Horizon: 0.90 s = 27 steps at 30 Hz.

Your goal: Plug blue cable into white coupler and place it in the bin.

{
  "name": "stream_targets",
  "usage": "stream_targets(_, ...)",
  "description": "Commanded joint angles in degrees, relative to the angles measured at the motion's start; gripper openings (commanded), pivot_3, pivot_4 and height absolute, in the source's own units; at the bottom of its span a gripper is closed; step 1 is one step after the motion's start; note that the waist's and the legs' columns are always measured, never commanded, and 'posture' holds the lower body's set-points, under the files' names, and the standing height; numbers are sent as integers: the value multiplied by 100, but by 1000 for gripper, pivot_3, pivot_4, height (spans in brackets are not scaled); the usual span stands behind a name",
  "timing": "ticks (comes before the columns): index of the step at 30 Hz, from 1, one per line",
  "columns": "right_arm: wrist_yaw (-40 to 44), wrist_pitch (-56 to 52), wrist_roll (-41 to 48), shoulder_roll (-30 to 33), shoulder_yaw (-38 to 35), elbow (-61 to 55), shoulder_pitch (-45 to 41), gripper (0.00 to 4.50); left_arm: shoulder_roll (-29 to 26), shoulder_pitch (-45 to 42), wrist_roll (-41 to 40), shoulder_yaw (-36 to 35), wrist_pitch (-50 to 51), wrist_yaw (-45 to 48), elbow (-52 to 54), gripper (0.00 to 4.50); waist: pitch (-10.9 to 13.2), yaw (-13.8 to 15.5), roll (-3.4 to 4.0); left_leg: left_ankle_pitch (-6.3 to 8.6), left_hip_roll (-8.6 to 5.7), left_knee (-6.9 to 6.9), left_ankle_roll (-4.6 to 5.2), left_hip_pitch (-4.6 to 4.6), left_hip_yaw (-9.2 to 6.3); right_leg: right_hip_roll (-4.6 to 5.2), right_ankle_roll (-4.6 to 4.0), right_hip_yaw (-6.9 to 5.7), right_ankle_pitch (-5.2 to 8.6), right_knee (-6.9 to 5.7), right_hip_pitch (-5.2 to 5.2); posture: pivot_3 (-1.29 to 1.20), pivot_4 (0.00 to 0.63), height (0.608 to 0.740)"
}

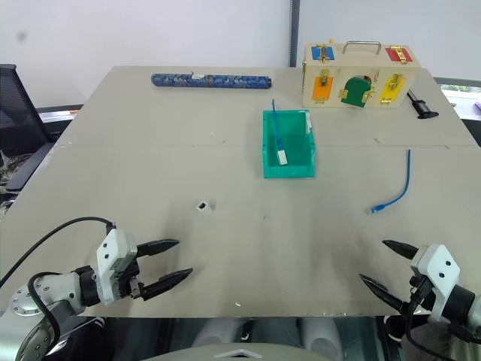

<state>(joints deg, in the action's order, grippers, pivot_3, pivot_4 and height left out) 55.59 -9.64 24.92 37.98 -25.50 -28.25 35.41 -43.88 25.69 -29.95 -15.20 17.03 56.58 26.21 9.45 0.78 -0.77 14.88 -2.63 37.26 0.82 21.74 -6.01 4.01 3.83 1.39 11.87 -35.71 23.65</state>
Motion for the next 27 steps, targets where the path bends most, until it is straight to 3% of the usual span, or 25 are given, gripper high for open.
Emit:
stream_targets(1,-104,-79,65,123,-151,-203,-112,4500,60,-50,-113,-42,-125,104,125,4171,0,0,0,0,0,0,0,0,0,0,0,0,0,0,0,0,150,740)
stream_targets(9,-103,-744,-203,1166,-44,-175,-1015,4500,193,-583,-417,356,-62,219,744,4171,1,-1,2,-1,-1,5,0,-1,17,-2,0,-2,-1,-2,-1,0,150,740)
stream_targets(14,359,-619,-913,2298,666,771,-2074,4500,115,-896,-533,590,70,269,1043,4171,1,-7,-1,-1,-3,6,1,0,36,-2,-1,-2,-2,-2,-3,0,150,740)
stream_targets(17,696,-326,-1267,2660,1363,1593,-3061,3591,116,-1180,-624,702,230,193,1086,4412,2,-11,1,-1,-3,10,1,-2,39,-2,-1,-3,-2,-2,-6,0,150,740)
stream_targets(20,1044,158,-1684,2774,2032,2365,-3916,2132,138,-1409,-628,808,340,134,1030,4412,3,-13,1,-1,-3,9,1,-2,37,-5,-12,-4,-8,-2,-5,0,150,740)
stream_targets(27,1471,1118,-2528,2542,3164,4022,-5495,2132,219,-1510,-536,987,340,3,1045,4412,9,-30,2,-2,-7,8,1,2,42,-1,-26,0,-18,0,-1,0,150,740)
